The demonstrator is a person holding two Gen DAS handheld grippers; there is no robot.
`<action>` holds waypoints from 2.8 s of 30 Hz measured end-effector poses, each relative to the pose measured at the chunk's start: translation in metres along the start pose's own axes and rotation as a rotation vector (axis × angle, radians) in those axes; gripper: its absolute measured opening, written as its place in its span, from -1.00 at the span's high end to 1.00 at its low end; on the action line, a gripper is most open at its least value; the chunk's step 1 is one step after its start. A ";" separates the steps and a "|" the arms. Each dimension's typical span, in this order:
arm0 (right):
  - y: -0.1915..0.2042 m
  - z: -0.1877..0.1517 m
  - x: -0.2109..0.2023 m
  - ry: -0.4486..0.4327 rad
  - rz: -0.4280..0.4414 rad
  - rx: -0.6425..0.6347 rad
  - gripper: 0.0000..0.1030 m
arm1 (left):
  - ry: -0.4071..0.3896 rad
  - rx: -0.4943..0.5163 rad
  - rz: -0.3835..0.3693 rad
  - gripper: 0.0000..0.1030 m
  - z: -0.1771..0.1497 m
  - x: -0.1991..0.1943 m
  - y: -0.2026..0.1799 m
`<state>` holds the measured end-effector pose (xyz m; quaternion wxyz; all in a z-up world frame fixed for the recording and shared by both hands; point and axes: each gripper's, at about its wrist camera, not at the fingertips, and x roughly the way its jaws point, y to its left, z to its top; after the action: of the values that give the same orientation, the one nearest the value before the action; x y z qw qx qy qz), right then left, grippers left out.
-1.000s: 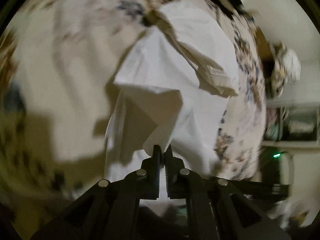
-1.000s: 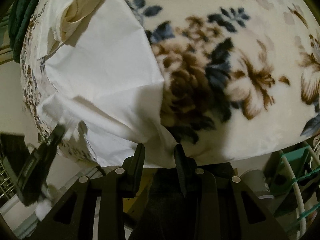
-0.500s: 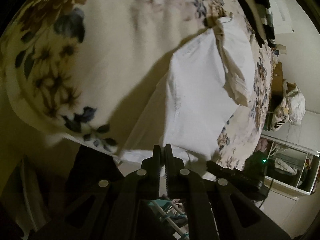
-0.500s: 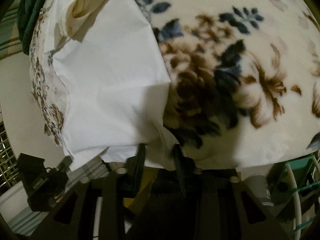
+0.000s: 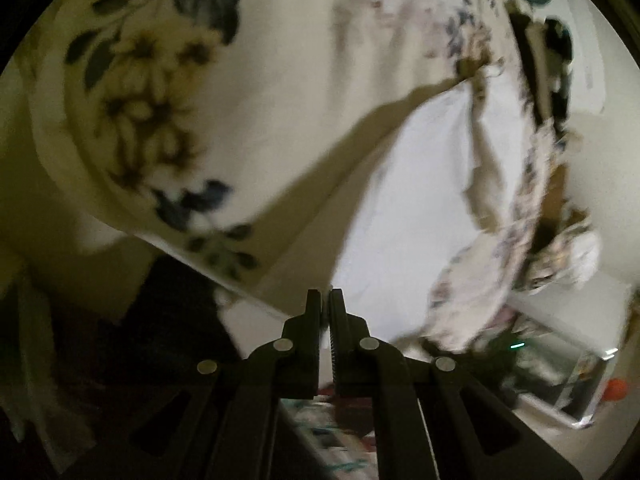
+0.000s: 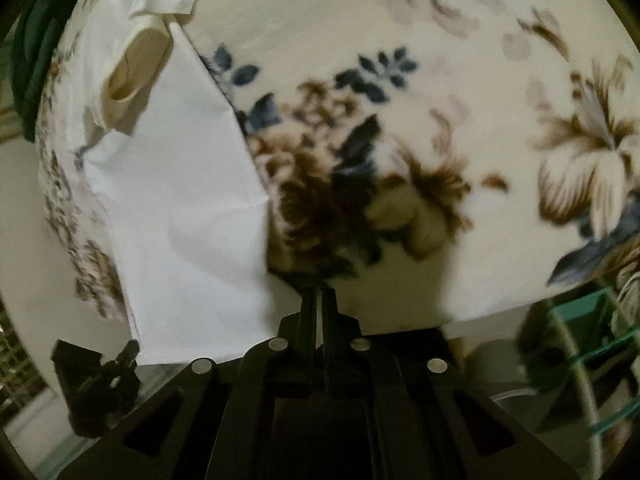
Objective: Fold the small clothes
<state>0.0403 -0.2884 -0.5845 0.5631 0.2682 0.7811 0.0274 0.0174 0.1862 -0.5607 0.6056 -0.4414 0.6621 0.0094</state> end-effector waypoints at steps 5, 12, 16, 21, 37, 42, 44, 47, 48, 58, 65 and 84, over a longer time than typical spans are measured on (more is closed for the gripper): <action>0.002 -0.002 0.005 0.019 0.056 -0.013 0.37 | 0.052 0.163 0.142 0.74 -0.006 0.018 -0.007; 0.008 -0.007 0.048 0.078 0.137 0.005 0.15 | 0.021 0.192 0.108 -0.20 0.008 0.048 -0.015; 0.010 -0.008 0.062 0.084 0.143 0.018 0.15 | 0.039 0.220 0.118 -0.48 0.011 0.073 -0.020; 0.019 -0.015 0.064 0.080 0.143 0.004 0.50 | 0.041 0.307 0.177 -0.54 -0.001 0.082 -0.035; 0.058 -0.031 0.078 0.042 0.048 0.014 0.86 | -0.039 0.350 0.297 0.87 -0.018 0.069 -0.047; 0.070 -0.040 0.057 0.000 0.110 0.008 0.87 | -0.058 0.271 0.198 0.87 -0.016 0.039 -0.050; 0.075 -0.041 0.046 -0.012 0.140 0.008 0.87 | -0.070 0.241 0.151 0.87 -0.013 0.023 -0.055; 0.090 -0.040 0.026 -0.039 0.201 0.004 0.87 | -0.095 0.211 0.083 0.87 -0.010 0.003 -0.062; 0.087 -0.037 0.016 -0.043 0.218 -0.001 0.87 | -0.109 0.199 0.053 0.87 -0.007 -0.006 -0.067; 0.136 0.019 -0.062 -0.177 0.380 -0.043 0.87 | -0.236 0.234 -0.123 0.87 0.053 -0.043 -0.149; 0.145 0.097 -0.100 -0.309 0.358 0.005 0.87 | -0.248 0.301 -0.153 0.86 0.127 -0.015 -0.207; 0.141 0.208 -0.124 -0.466 0.284 -0.025 0.18 | -0.254 0.347 -0.078 -0.11 0.218 0.017 -0.236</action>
<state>0.3082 -0.2775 -0.5045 0.7213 0.3672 0.5848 0.0532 0.3332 0.1518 -0.5089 0.7510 -0.3510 0.5546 -0.0723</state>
